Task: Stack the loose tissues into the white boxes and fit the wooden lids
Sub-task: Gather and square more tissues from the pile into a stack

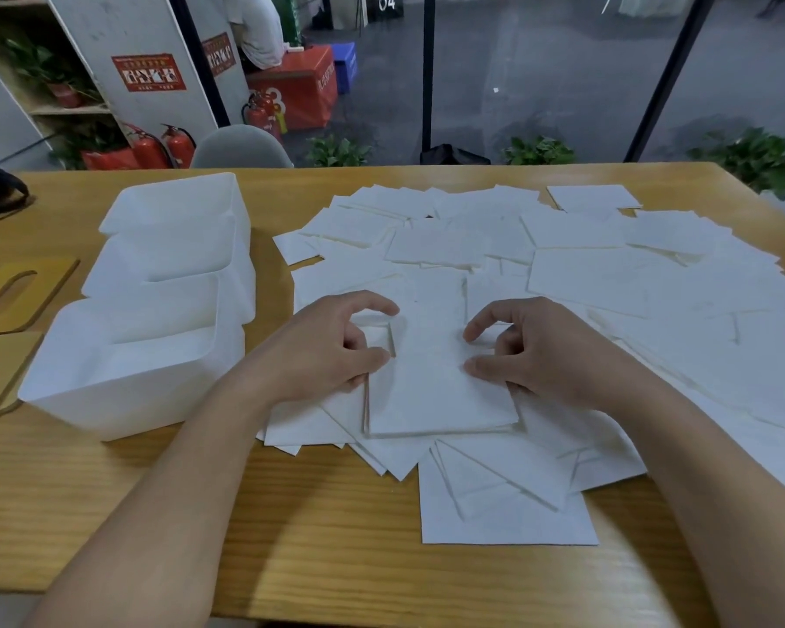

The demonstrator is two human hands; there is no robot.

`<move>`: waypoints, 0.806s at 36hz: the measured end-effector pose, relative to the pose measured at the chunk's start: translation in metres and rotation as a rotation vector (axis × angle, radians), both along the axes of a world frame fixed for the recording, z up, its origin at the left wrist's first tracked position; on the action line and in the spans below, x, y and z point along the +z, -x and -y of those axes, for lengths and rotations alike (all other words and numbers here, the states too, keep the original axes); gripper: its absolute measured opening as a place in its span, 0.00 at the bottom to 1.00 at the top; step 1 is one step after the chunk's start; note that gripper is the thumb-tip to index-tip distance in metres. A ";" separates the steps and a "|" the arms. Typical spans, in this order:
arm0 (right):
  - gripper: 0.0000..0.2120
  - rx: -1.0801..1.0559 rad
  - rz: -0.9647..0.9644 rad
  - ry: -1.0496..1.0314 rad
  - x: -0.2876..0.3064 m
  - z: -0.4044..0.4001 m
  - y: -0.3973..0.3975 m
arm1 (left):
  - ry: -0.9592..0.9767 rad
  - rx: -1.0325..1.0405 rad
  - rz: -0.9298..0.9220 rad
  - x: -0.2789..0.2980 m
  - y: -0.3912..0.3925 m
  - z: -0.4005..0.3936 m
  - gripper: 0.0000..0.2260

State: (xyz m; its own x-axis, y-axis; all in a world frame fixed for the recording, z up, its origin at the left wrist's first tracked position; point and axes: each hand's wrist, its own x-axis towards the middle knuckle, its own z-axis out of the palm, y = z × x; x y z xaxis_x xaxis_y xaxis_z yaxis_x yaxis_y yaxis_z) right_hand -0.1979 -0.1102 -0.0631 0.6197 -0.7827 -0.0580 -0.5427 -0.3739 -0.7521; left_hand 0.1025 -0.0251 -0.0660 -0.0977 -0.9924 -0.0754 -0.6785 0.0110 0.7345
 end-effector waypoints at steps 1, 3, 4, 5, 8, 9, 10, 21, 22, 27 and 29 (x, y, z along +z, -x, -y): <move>0.10 0.004 0.002 0.001 0.000 0.000 0.000 | 0.015 0.011 -0.006 -0.001 -0.001 0.000 0.19; 0.11 0.003 0.009 0.012 -0.001 0.001 0.001 | 0.095 0.081 -0.014 -0.003 0.000 0.003 0.14; 0.12 -0.003 0.015 0.027 -0.001 0.001 0.001 | 0.158 0.142 -0.020 -0.005 0.002 0.005 0.10; 0.12 -0.015 0.021 0.052 -0.002 0.002 0.002 | 0.220 0.205 -0.021 -0.007 0.006 0.007 0.08; 0.12 -0.077 0.025 0.151 -0.003 0.004 -0.001 | 0.276 0.260 0.072 -0.011 0.022 0.014 0.10; 0.11 -0.097 0.022 0.179 -0.004 0.004 -0.003 | 0.260 0.231 0.136 -0.013 0.027 0.016 0.14; 0.09 -0.111 0.015 0.200 -0.005 0.003 -0.004 | 0.238 0.198 0.206 -0.014 0.032 0.018 0.18; 0.06 -0.115 -0.046 0.289 -0.015 -0.001 -0.010 | 0.339 0.262 0.118 -0.015 0.052 0.033 0.04; 0.06 -0.115 -0.044 0.290 -0.015 -0.001 -0.010 | 0.351 0.266 0.075 -0.016 0.051 0.033 0.05; 0.05 -0.132 -0.011 0.297 -0.015 0.000 -0.010 | 0.417 0.263 0.023 -0.018 0.045 0.032 0.06; 0.05 -0.145 0.005 0.303 -0.015 0.001 -0.009 | 0.463 0.300 0.038 -0.017 0.038 0.031 0.06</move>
State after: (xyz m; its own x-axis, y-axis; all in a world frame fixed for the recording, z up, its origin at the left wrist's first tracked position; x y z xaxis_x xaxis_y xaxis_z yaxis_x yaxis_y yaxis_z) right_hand -0.1887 -0.1109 -0.0779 0.4999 -0.8442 0.1934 -0.6033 -0.4996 -0.6216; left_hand 0.0643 -0.0566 -0.0830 0.1882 -0.9066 0.3777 -0.7278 0.1295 0.6734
